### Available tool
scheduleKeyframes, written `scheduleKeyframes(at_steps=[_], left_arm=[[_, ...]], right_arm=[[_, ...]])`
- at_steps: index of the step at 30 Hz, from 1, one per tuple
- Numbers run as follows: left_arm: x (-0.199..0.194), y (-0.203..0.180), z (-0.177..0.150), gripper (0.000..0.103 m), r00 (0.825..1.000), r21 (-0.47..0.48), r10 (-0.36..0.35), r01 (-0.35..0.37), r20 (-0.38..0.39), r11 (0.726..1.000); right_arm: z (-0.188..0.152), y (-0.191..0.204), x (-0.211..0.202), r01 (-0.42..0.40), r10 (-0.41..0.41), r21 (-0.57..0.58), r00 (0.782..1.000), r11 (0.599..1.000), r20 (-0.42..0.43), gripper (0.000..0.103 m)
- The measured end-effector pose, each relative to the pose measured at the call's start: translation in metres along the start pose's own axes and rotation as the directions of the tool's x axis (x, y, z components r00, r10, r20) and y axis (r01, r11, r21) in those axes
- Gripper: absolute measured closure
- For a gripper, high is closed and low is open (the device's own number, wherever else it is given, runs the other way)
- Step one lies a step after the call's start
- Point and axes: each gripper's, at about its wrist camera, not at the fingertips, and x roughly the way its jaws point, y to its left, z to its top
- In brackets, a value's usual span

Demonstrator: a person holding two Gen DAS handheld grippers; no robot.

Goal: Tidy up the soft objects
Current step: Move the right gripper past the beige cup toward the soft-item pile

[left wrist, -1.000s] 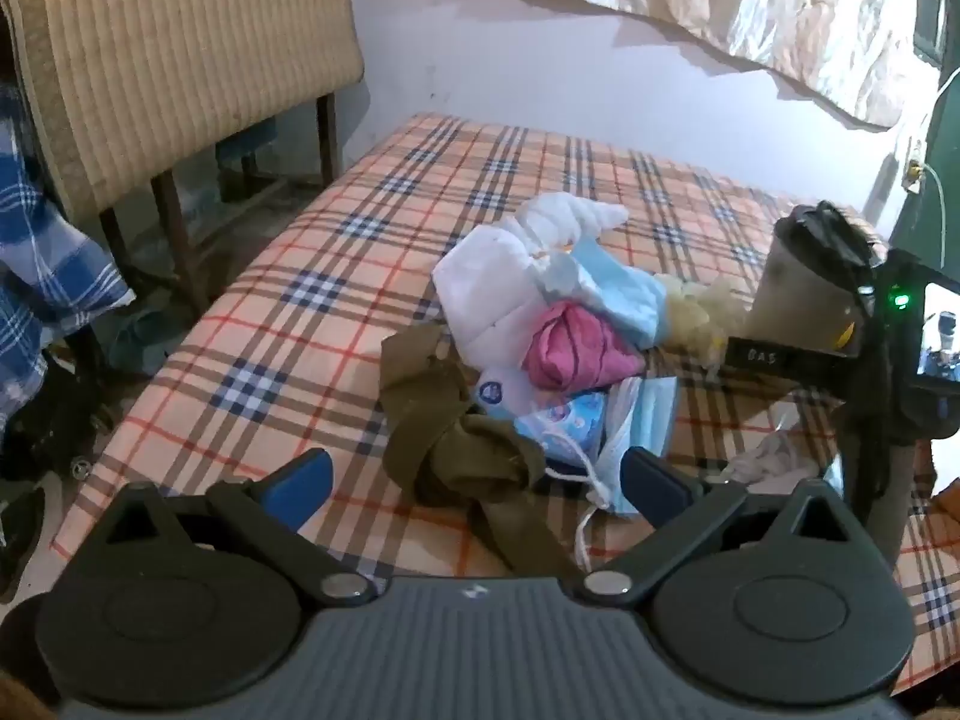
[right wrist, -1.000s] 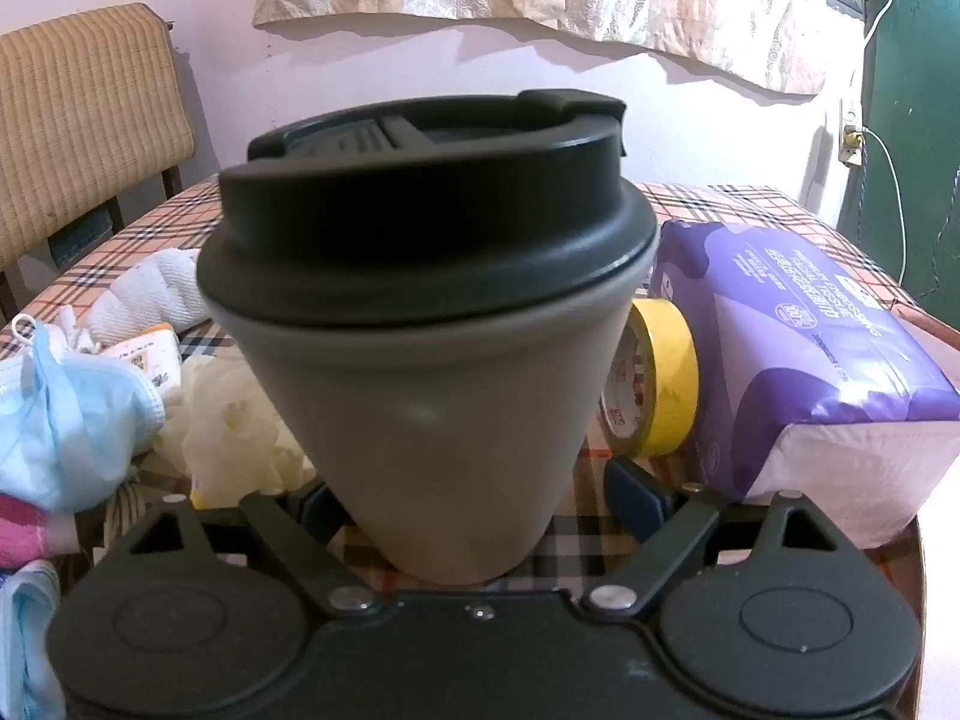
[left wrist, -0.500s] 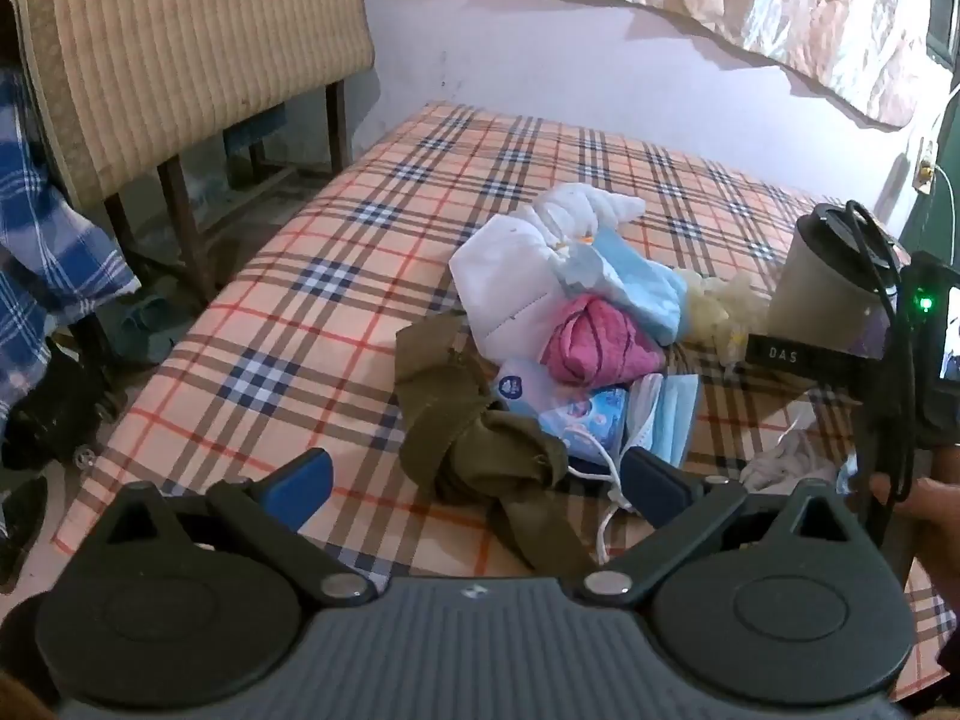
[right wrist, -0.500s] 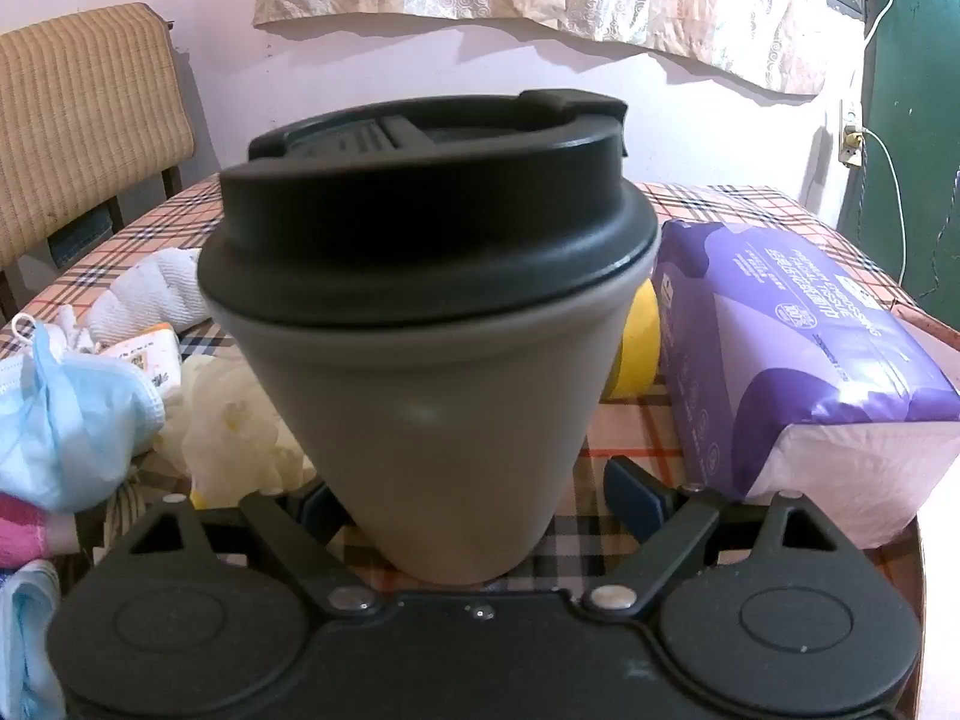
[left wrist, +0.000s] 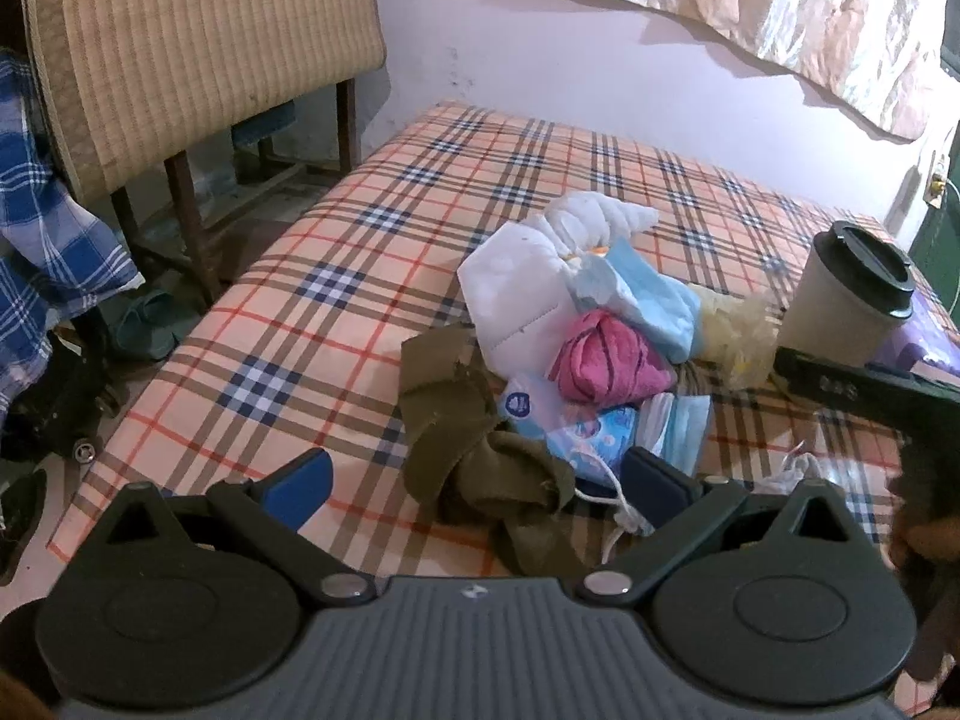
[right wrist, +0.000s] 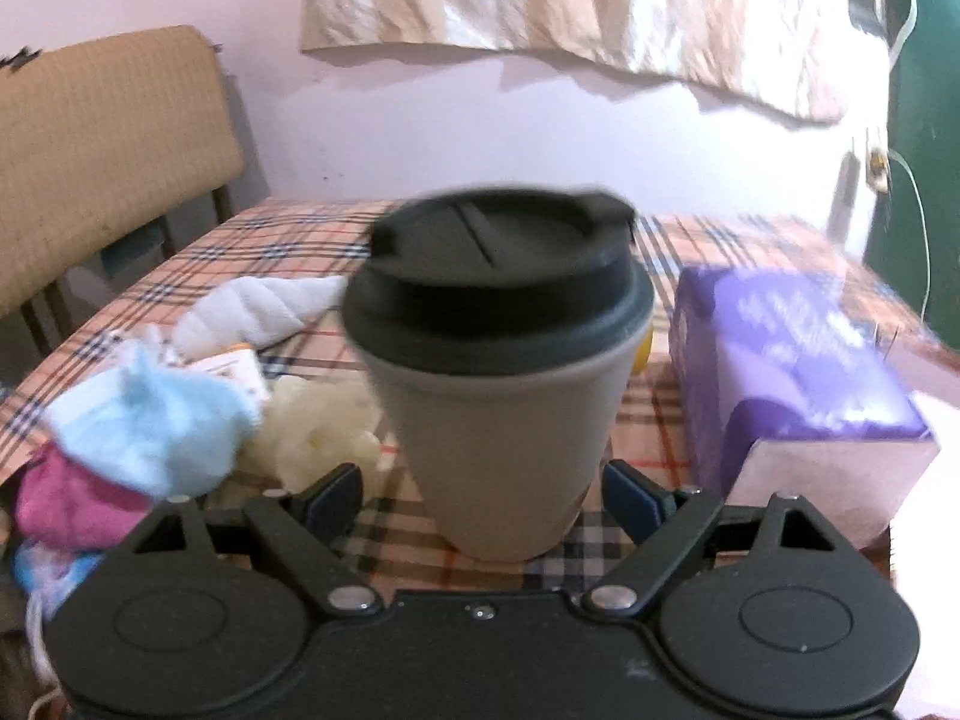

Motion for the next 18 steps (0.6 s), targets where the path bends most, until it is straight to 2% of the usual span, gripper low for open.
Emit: scheduleKeyframes(at_steps=[4,9,12,18], left_arm=[[-0.002,0.0,0.001,0.0,1.0,-0.005,0.0,0.0,0.0,1.0],[-0.006,-0.003,0.001,0.0,1.0,-0.001,0.011,-0.011,0.005,1.0],[-0.007,-0.003,0.001,0.0,1.0,0.001,0.015,-0.015,0.008,1.0],[-0.01,-0.003,0.0,0.0,1.0,-0.001,0.01,-0.01,0.007,1.0]], right_arm=[[0.0,0.007,-0.032,-0.051,0.051,-0.03,0.999,0.998,0.004,0.002],[0.003,0.015,-0.075,-0.075,0.076,-0.052,0.997,0.996,0.017,0.002],[0.002,0.02,-0.085,-0.136,0.135,-0.022,0.991,0.991,-0.011,0.002],[-0.006,0.027,-0.101,-0.163,0.163,-0.021,0.987,0.986,-0.015,0.002]])
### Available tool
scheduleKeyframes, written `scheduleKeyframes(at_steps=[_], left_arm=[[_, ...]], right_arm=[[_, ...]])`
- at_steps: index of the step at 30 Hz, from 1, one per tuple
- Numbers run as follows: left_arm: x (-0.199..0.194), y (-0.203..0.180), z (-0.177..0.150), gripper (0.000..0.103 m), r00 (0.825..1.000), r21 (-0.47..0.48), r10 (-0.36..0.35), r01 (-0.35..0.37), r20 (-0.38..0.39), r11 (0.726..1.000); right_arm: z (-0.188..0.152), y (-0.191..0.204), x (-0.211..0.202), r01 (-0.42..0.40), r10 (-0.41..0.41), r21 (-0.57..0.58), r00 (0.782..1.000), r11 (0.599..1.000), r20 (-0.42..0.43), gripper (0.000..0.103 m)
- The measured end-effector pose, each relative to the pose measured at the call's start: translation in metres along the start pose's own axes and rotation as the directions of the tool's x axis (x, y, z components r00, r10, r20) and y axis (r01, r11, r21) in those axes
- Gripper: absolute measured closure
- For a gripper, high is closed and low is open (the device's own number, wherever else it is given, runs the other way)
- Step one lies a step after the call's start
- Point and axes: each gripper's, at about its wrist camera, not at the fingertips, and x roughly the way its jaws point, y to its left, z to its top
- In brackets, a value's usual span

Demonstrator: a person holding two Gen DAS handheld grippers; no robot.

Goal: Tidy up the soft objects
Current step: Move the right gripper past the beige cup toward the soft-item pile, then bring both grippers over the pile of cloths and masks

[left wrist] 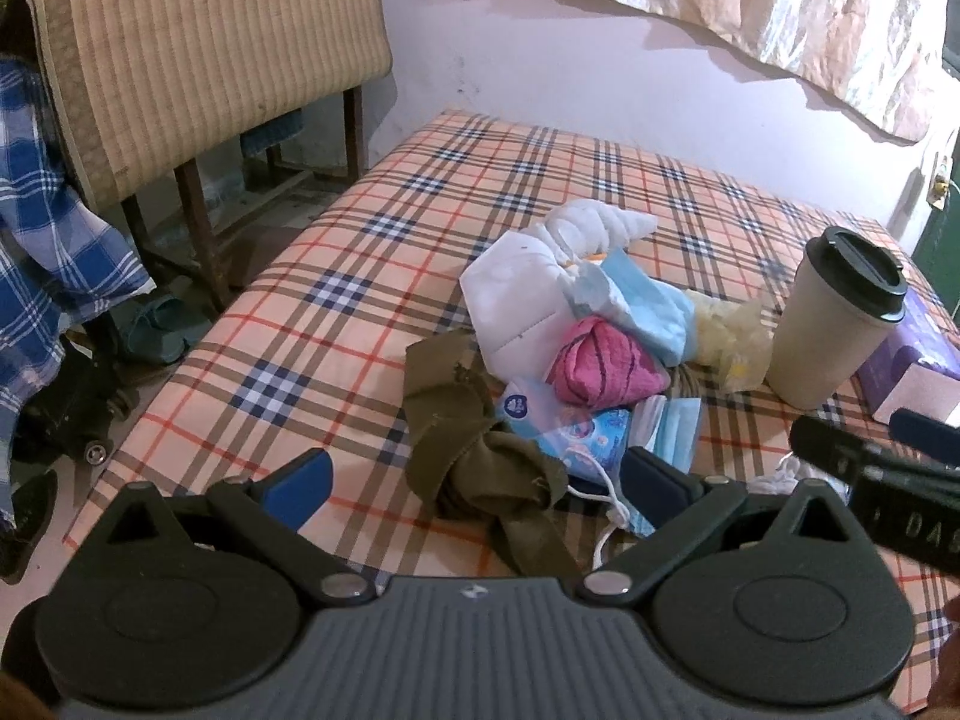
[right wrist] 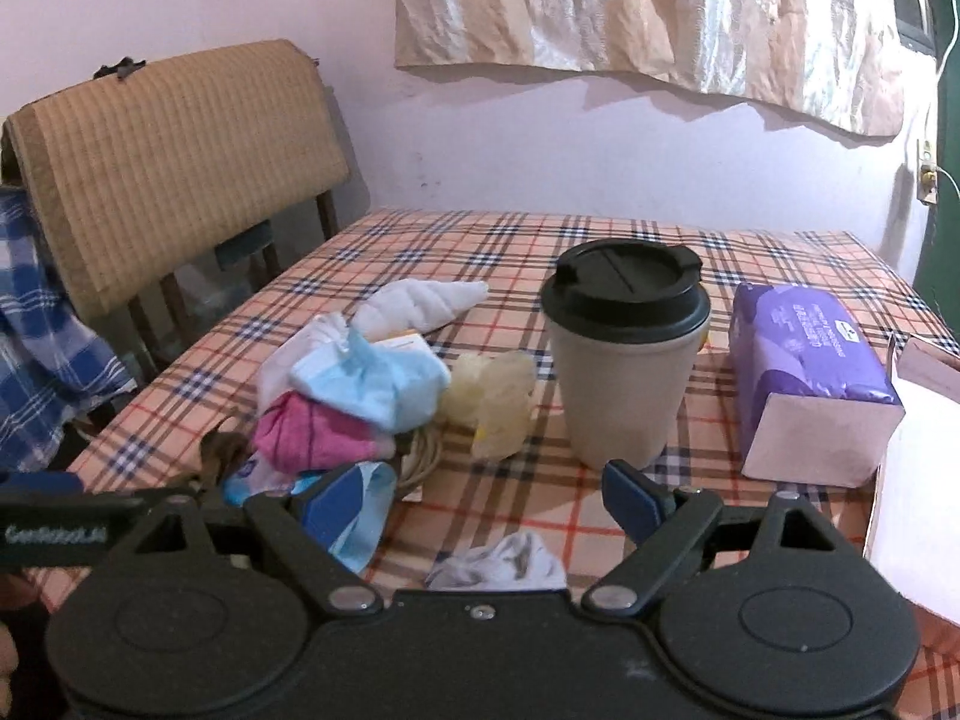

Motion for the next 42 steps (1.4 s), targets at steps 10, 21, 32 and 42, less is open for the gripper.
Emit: scheduleKeyframes(at_steps=[10,21,32,42], left_arm=[[0.001,0.004,-0.004,0.0,1.0,-0.014,-0.012,0.012,-0.007,1.0],[0.005,0.013,-0.01,0.0,1.0,-0.035,-0.016,0.016,-0.025,0.999],[0.012,0.016,-0.014,0.0,0.999,-0.037,-0.018,0.017,-0.051,0.999],[0.018,0.021,-0.012,0.0,0.998,-0.043,-0.011,0.008,-0.061,0.999]], right_arm=[[-0.015,0.007,-0.004,-0.007,0.007,-0.001,1.0,1.0,-0.018,0.002],[-0.027,0.009,0.0,-0.004,0.004,-0.009,0.999,1.0,-0.042,0.002],[-0.033,0.014,0.003,-0.02,0.019,-0.017,0.998,1.0,-0.056,0.002],[-0.033,0.016,0.003,-0.03,0.029,-0.016,0.998,0.999,-0.058,0.002]])
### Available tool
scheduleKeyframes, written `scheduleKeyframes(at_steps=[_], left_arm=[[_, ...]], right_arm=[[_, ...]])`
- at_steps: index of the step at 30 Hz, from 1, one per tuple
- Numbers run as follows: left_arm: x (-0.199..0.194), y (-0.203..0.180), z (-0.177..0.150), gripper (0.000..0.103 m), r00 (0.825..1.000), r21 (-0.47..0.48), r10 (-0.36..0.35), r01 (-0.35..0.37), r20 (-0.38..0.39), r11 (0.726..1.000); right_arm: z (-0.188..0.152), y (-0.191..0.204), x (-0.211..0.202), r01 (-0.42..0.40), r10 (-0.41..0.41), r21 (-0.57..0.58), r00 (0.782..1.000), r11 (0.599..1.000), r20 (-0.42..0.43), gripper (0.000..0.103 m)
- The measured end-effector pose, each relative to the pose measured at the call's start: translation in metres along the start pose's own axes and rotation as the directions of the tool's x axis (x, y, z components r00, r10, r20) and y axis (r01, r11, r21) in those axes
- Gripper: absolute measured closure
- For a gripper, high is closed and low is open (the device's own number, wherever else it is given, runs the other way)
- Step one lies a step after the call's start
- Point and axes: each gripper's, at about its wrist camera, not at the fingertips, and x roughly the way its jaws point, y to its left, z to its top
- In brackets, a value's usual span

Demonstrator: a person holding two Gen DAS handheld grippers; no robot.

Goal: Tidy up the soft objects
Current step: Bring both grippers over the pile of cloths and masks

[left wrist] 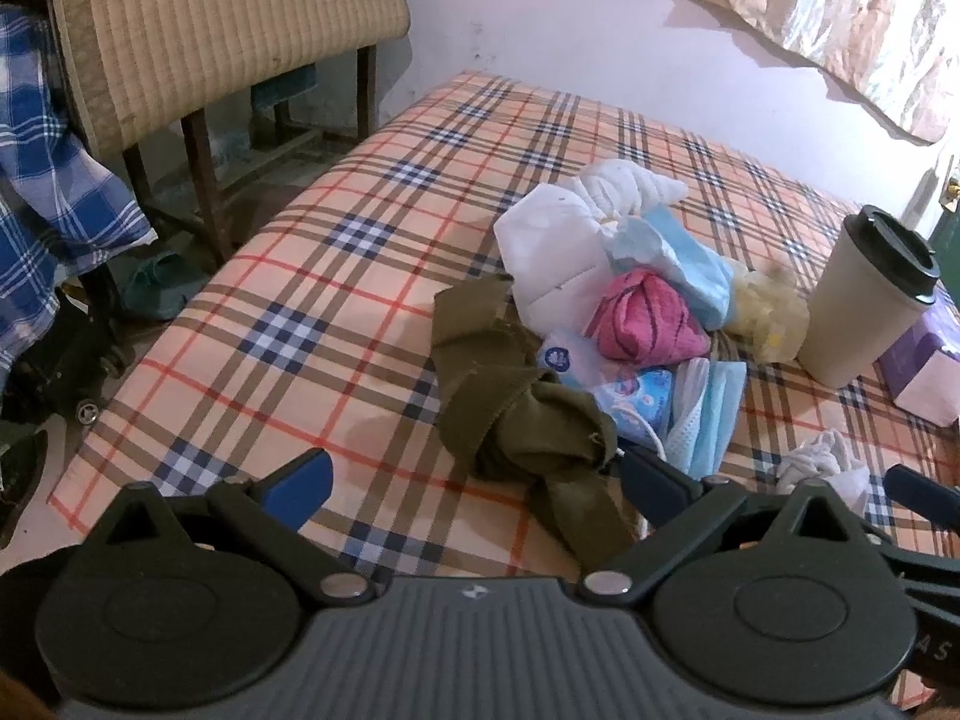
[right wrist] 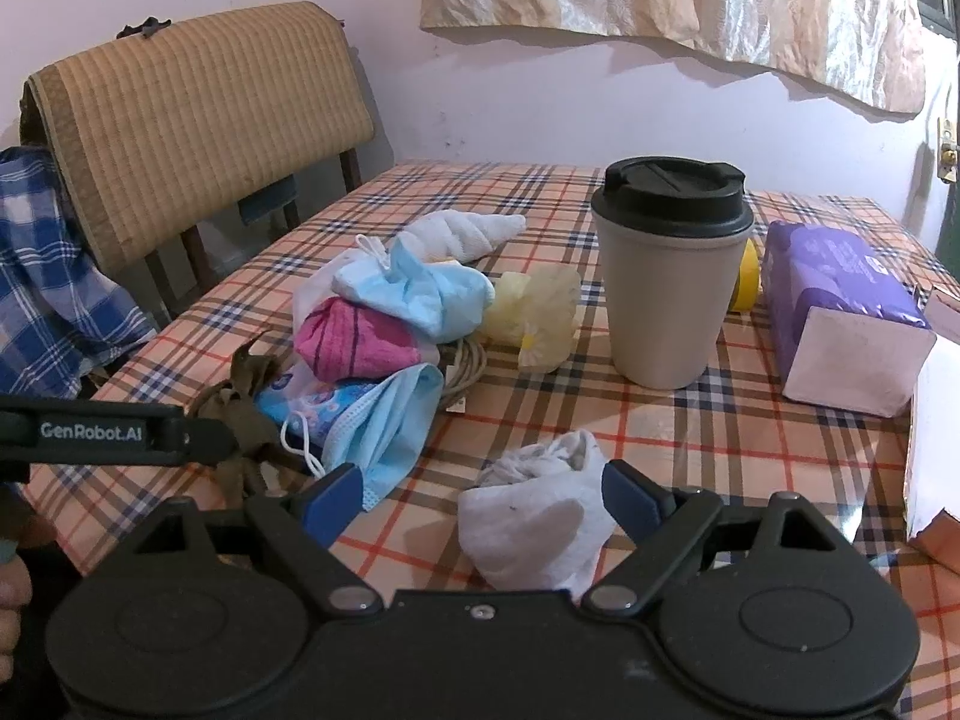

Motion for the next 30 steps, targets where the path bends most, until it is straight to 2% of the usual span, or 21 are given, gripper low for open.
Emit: scheduleKeyframes(at_steps=[14,20,23,26,29,30], left_arm=[[0.011,0.004,0.003,0.0,1.0,-0.003,0.01,-0.01,-0.014,1.0],[0.02,0.006,0.005,0.0,1.0,-0.005,-0.007,0.006,-0.016,1.0],[0.025,0.013,0.006,0.003,1.0,-0.013,0.014,-0.014,-0.02,1.0],[0.028,0.019,0.006,0.005,1.0,-0.041,-0.011,0.01,-0.028,0.999],[0.031,0.015,0.006,0.018,0.999,-0.011,-0.03,0.029,-0.022,1.0],[0.032,0.015,0.006,0.03,0.999,-0.015,-0.048,0.048,-0.023,0.999]], right_arm=[[-0.001,0.002,0.0,0.001,-0.001,-0.003,1.0,1.0,-0.004,0.002],[-0.001,0.002,0.0,0.0,0.0,-0.003,1.0,1.0,-0.004,0.002],[0.0,0.002,0.0,0.001,-0.001,-0.004,1.0,1.0,-0.004,0.002],[0.0,0.0,-0.001,0.004,-0.004,0.001,1.0,1.0,0.002,0.002],[0.0,-0.001,0.001,0.0,0.0,0.011,1.0,1.0,-0.007,0.002],[0.0,0.0,0.002,-0.002,0.002,0.009,1.0,1.0,-0.011,0.002]])
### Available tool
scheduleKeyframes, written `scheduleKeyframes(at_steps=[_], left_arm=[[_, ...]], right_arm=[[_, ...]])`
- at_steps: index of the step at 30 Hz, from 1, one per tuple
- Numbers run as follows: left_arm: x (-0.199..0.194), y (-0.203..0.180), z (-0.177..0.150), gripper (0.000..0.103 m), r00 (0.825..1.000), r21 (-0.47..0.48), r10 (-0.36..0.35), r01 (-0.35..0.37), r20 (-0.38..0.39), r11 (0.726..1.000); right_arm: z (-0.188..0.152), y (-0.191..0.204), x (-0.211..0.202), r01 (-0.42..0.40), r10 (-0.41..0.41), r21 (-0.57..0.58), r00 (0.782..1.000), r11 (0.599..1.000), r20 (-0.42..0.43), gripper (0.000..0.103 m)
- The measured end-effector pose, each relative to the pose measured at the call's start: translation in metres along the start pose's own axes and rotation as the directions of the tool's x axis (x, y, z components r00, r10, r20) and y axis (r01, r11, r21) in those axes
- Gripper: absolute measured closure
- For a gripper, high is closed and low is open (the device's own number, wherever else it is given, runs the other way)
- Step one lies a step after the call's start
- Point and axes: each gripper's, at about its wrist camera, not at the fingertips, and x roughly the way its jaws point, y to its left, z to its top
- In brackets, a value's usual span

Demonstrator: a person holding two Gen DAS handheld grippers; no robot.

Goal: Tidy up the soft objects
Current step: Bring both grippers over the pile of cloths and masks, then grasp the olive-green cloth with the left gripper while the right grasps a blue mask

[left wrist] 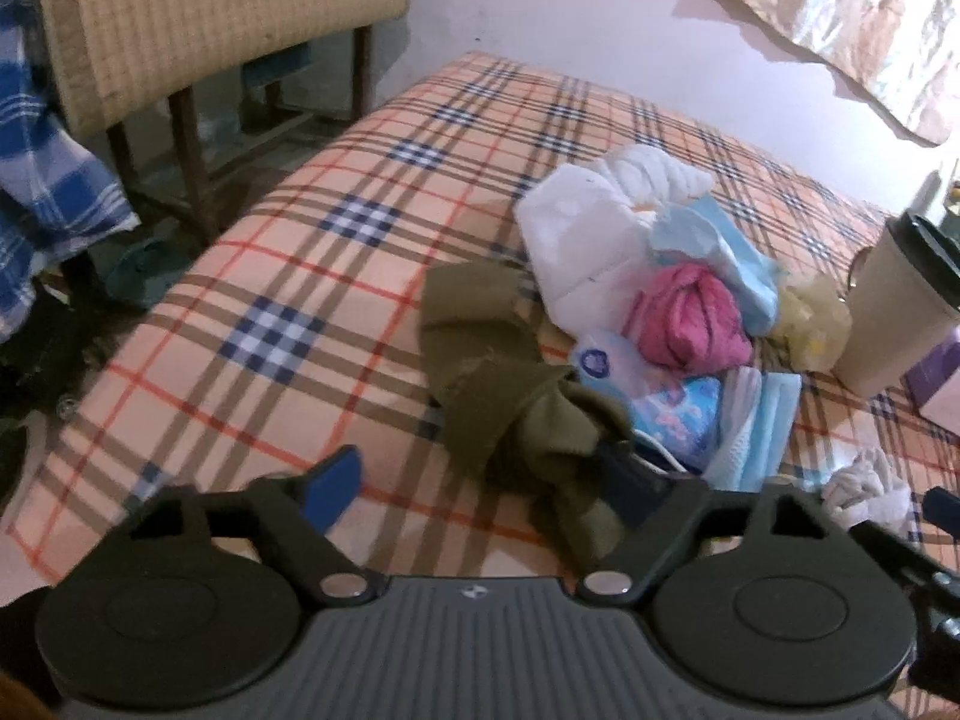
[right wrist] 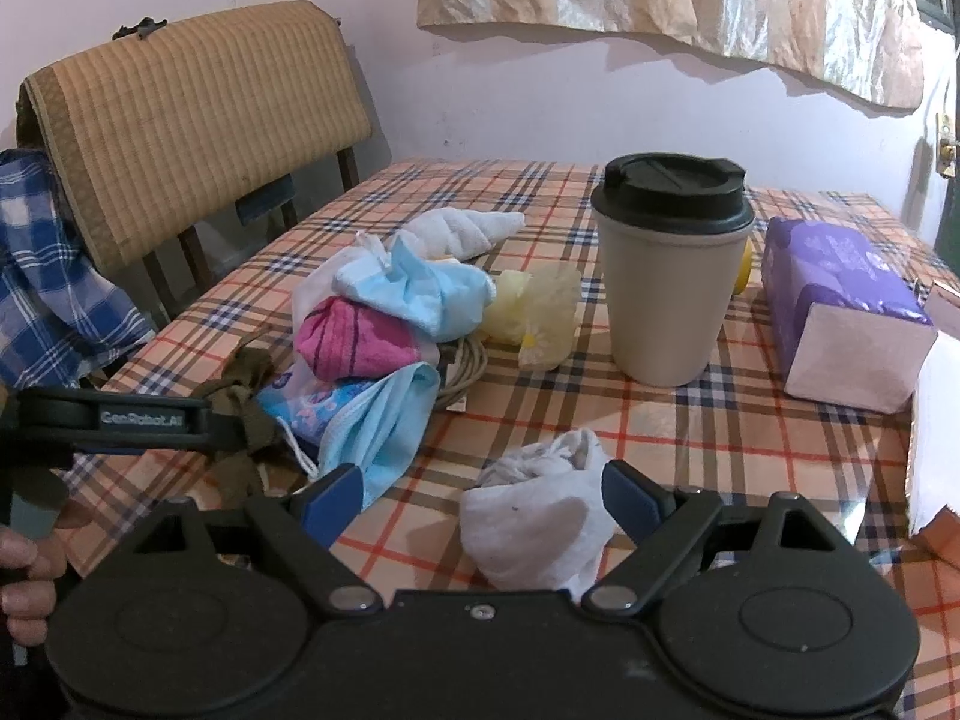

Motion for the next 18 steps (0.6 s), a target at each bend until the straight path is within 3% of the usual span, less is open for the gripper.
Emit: scheduleKeyframes(at_steps=[3,6,11,18], left_arm=[[-0.004,0.006,0.0,0.061,0.997,-0.033,-0.077,0.077,0.007,0.997],[-0.014,0.011,0.001,0.073,0.997,-0.031,-0.064,0.065,0.05,0.997],[-0.026,0.026,0.003,0.078,0.994,-0.061,-0.076,0.081,0.075,0.995],[-0.032,0.026,0.006,0.08,0.994,-0.043,-0.066,0.07,0.087,0.997]], right_arm=[[-0.001,0.002,0.0,-0.001,0.001,-0.014,1.0,1.0,-0.001,0.002],[0.0,0.001,-0.001,0.004,-0.004,-0.011,1.0,1.0,0.004,0.002],[0.001,0.0,0.003,-0.011,0.011,0.013,1.0,1.0,-0.008,0.002],[0.016,0.02,0.024,-0.104,0.104,-0.008,0.994,0.995,-0.042,0.002]])
